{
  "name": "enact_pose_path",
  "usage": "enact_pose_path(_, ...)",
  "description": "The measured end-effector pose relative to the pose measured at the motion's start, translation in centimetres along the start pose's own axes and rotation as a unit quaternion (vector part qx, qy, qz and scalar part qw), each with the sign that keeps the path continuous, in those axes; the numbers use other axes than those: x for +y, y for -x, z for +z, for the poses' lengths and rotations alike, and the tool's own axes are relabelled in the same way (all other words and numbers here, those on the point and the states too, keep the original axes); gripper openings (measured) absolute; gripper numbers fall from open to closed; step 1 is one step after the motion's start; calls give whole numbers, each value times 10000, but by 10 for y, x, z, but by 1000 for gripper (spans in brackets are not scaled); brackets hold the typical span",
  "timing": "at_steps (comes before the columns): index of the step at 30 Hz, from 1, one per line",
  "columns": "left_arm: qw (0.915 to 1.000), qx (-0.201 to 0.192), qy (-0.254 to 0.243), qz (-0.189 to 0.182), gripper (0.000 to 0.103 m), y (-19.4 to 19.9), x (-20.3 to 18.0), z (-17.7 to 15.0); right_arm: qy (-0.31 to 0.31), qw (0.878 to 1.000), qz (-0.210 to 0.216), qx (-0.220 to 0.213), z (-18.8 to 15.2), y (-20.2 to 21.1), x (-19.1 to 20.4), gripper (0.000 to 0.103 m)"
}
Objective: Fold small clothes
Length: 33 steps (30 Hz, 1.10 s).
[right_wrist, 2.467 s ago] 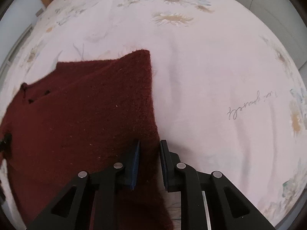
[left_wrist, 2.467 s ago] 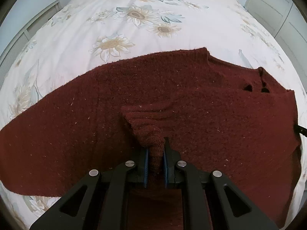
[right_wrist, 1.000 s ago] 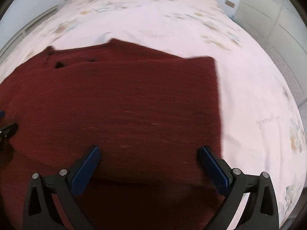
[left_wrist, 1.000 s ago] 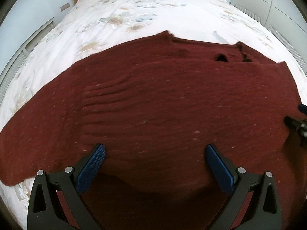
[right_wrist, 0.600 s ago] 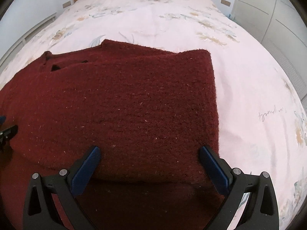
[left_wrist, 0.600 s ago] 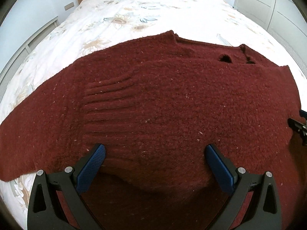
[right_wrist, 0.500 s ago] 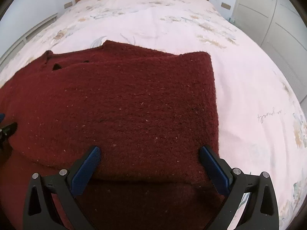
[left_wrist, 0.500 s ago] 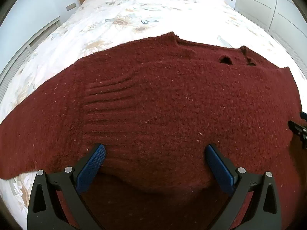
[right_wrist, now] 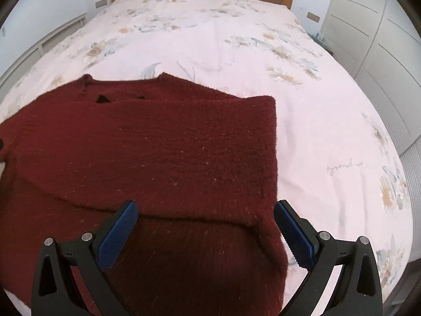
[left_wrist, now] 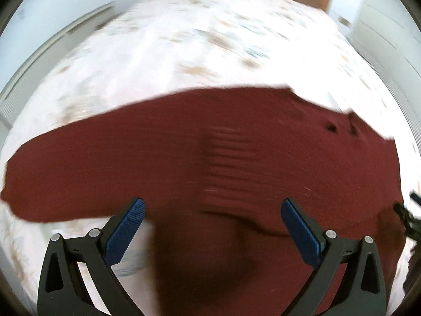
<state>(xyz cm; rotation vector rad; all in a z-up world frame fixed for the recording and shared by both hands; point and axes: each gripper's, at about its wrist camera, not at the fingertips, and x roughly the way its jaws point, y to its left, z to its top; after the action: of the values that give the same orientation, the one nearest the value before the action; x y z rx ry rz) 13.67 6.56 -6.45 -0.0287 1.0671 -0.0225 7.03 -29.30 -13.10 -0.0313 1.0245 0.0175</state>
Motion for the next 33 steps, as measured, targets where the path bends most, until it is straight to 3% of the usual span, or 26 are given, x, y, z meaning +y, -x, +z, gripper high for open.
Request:
enact_pose_path(5, 9952, -152, 814, 525, 102, 29, 73, 7, -133, 9999, -32, -106, -4, 18, -2, 103)
enact_pose_path(10, 9758, -4, 1956, 976, 102, 29, 145, -10, -234, 9996, -113, -106, -8, 30, -10, 103)
enact_pose_path(14, 9604, 180, 2427, 1358, 102, 28, 190, -25, -292, 9994, -161, -93, -9, 40, -15, 103)
enact_pose_path(20, 9308, 328, 3408, 1279, 102, 25, 250, -45, -259, 9994, -216, -53, -7, 44, -18, 103)
enact_pose_path(25, 9156, 529, 3784, 1253, 102, 10, 277, -52, -204, 9994, -280, -15, -7, 45, -19, 103)
enact_pose_path(28, 9137, 440, 3893, 1083, 101, 10, 291, -54, -218, 9994, -283, 38, -8, 41, -19, 103)
enact_pose_path(30, 9184, 401, 3802, 1018, 96, 12, 294, -51, -240, 9993, -276, 44, -8, 40, -18, 103)
enact_pose_path(32, 9267, 375, 3620, 937, 78, 14, 295, -47, -235, 9994, -260, 45, -8, 39, -17, 103)
enact_pose_path(33, 9286, 387, 3567, 947, 62, 14, 296, -47, -230, 9994, -252, 53, -9, 39, -17, 103)
